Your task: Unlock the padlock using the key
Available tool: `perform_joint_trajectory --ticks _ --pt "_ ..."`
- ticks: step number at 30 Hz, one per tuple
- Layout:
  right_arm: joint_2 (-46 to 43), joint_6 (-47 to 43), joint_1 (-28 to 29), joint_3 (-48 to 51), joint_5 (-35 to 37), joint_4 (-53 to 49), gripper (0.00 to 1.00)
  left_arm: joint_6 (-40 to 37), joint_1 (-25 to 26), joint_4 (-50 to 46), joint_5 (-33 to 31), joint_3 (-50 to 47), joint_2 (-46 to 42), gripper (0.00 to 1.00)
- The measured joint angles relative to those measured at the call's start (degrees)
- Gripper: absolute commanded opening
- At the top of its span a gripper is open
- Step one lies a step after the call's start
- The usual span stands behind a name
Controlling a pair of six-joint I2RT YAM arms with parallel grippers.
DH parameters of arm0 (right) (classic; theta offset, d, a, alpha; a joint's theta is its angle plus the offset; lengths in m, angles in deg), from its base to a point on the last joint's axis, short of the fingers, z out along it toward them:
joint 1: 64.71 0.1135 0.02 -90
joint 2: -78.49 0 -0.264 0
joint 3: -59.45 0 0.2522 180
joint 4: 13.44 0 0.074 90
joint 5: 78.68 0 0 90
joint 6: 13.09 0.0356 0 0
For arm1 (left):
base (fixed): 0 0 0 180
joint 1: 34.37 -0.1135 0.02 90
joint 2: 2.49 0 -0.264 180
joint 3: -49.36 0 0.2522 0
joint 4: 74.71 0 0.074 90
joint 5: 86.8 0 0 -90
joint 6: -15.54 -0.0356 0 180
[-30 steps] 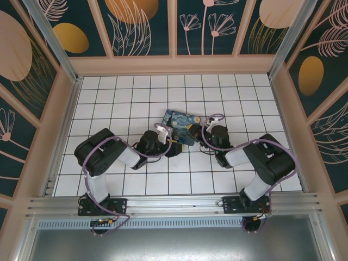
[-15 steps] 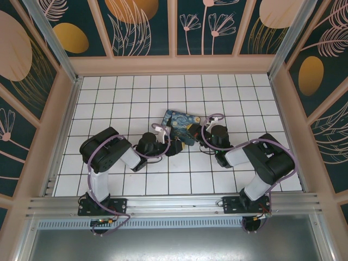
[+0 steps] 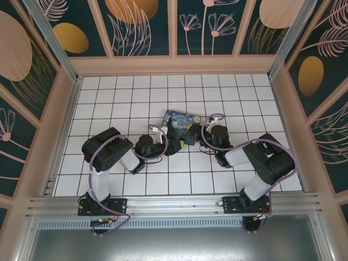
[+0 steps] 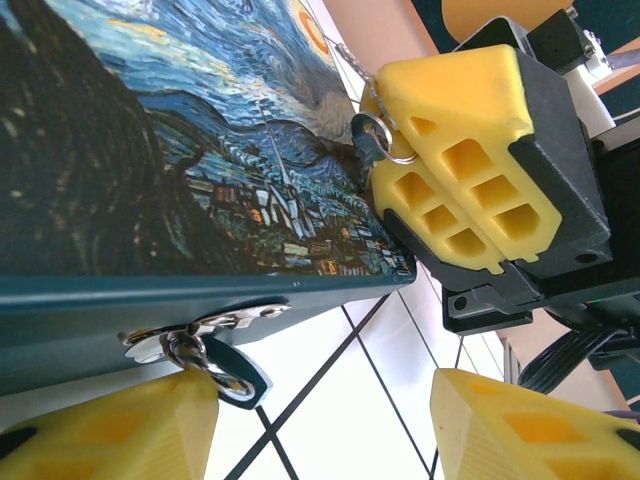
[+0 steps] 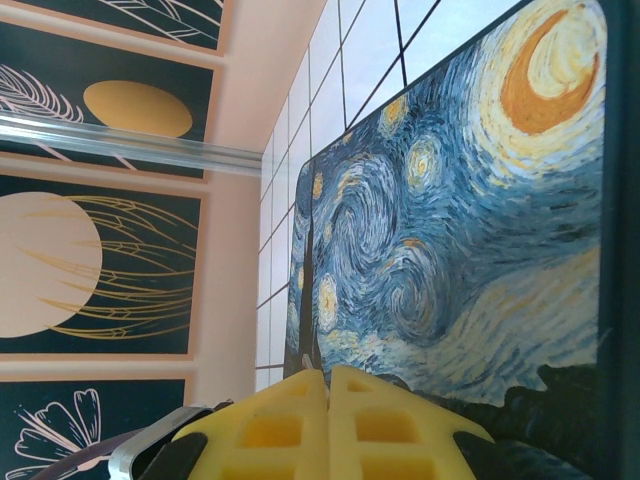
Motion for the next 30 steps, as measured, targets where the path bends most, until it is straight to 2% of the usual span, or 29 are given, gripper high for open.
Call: perform_joint_trajectory --ticks 15,30 --pt "0.0 0.02 0.0 0.0 0.0 0.0 0.0 0.35 0.02 0.92 -1.77 -0.2 2.49 0.58" --pt "0.0 0.2 0.0 0.0 0.0 0.0 0.0 -3.26 0.17 -7.13 -6.4 3.72 2.29 0.4"
